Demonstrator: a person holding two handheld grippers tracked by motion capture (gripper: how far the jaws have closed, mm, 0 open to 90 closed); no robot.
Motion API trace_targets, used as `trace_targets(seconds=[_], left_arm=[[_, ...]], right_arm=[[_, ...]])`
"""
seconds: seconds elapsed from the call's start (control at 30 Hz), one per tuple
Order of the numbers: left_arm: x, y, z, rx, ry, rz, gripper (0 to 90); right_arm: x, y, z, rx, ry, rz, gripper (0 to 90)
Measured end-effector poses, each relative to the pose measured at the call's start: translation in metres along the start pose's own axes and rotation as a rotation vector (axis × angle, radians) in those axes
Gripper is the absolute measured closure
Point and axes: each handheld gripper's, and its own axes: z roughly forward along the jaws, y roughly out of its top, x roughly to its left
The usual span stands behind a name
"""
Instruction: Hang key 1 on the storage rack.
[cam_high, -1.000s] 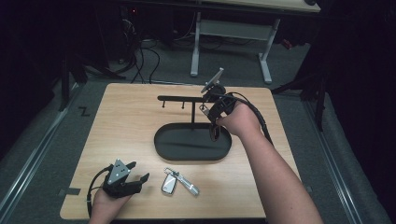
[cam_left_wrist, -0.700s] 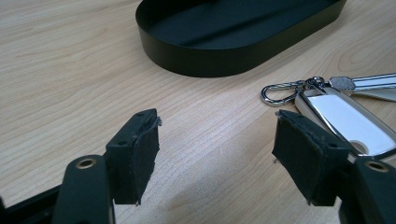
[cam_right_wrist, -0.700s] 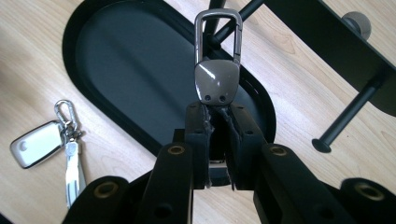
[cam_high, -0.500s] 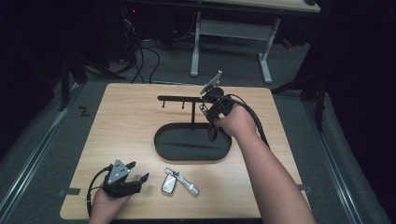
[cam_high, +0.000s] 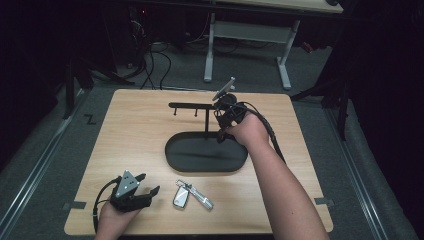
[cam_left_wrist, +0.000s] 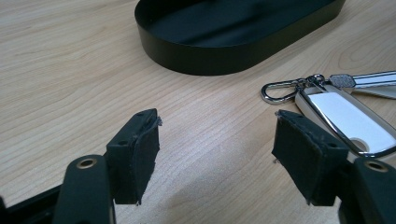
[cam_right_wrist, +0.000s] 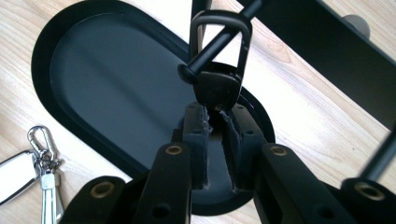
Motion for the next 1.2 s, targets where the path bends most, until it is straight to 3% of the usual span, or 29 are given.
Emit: trace_targets(seconds=[0.37, 0.47, 0.6, 0.67, 0.83, 1.03, 1.2], left_arm=[[-0.001, 0.000, 0.002, 0.006, -0.002, 0.005, 32.5], [-0.002, 0.001, 0.003, 0.015, -0.007, 0.006, 33.8], [-0.006, 0.003, 0.005, 0.029, -0.022, 0.011, 35.3], [-0.010, 0.006, 0.005, 0.033, -0.035, 0.009, 36.4], [-0.022, 0.012, 0.005, 0.030, -0.070, 0.012, 38.8], [-0.034, 0.015, 0.014, 0.106, -0.074, 0.051, 62.4], [-0.049, 0.014, 0.024, 0.197, -0.056, 0.111, 82.9]], right_arm=[[0.001, -0.007, -0.004, -0.043, 0.032, 0.019, 71.8], [0.001, -0.014, -0.008, -0.060, 0.040, 0.030, 69.4], [0.006, -0.039, -0.012, -0.101, 0.055, 0.014, 62.2], [0.009, -0.056, -0.010, -0.133, 0.057, 0.024, 57.1], [0.024, -0.100, 0.003, -0.223, 0.042, -0.014, 52.2], [0.040, -0.168, 0.029, -0.343, 0.046, -0.028, 52.0], [0.039, -0.227, 0.037, -0.436, 0.037, -0.002, 54.6]])
